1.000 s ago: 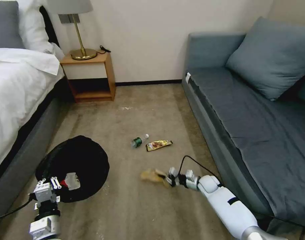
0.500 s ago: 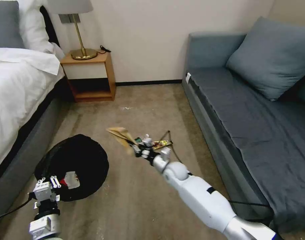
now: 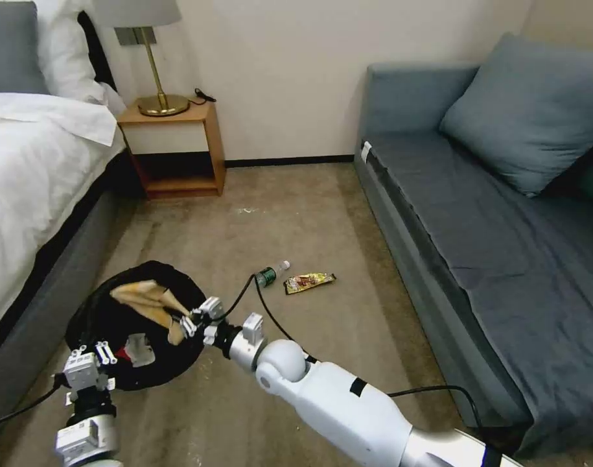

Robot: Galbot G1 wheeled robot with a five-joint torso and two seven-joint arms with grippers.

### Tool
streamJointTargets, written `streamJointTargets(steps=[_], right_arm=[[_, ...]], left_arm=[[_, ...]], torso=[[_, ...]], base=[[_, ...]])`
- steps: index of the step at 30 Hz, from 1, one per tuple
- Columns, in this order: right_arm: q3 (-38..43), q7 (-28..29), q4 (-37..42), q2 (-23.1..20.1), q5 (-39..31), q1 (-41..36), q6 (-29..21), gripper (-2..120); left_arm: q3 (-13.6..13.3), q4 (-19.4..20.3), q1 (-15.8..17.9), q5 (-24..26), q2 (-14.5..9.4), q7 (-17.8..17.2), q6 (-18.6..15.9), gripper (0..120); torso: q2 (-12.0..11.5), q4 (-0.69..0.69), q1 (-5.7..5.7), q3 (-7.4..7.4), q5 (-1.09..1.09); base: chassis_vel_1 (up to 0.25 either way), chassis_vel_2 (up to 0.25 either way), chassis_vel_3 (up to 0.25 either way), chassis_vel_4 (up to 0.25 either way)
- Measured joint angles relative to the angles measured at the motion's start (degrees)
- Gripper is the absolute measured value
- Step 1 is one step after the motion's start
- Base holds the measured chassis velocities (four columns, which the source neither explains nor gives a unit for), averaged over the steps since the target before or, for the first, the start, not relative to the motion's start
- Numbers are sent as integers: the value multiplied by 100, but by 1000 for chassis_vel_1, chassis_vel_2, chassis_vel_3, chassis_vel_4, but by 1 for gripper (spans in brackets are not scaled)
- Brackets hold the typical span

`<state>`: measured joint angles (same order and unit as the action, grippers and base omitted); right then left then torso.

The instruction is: Pick up the trash bin, then pick up the garbage on the floor and place it into the trash bin.

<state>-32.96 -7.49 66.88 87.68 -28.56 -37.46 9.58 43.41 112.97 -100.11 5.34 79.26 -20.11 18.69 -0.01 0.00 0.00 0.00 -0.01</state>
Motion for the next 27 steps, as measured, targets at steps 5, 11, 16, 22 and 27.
streamJointTargets(steps=[5, 11, 16, 22, 27], right_arm=[[-43, 562, -528, 285, 628, 142, 122, 0], [-120, 888, -736, 462, 935, 210, 147, 20], [-161, 890, -715, 467, 949, 217, 173, 37], [-167, 854, -584, 443, 908, 196, 217, 61], [-137, 670, -497, 358, 793, 214, 276, 76]], left_arm=[[-25, 48, -20, -16, 68, 2, -3, 7], [14, 63, -60, -1, 60, 1, 0, 7], [23, 42, -42, 16, 63, 2, 12, 6], [21, -35, 6, 15, 83, 2, 26, 6], [62, -104, 71, 68, 63, 6, 26, 6]], torso=[[0, 0, 0, 0, -1], [0, 1, 0, 0, 0], [0, 0, 0, 0, 0], [0, 1, 0, 0, 0], [0, 0, 0, 0, 0]], base=[[0, 0, 0, 0], [0, 0, 0, 0], [0, 0, 0, 0], [0, 0, 0, 0], [0, 0, 0, 0]])
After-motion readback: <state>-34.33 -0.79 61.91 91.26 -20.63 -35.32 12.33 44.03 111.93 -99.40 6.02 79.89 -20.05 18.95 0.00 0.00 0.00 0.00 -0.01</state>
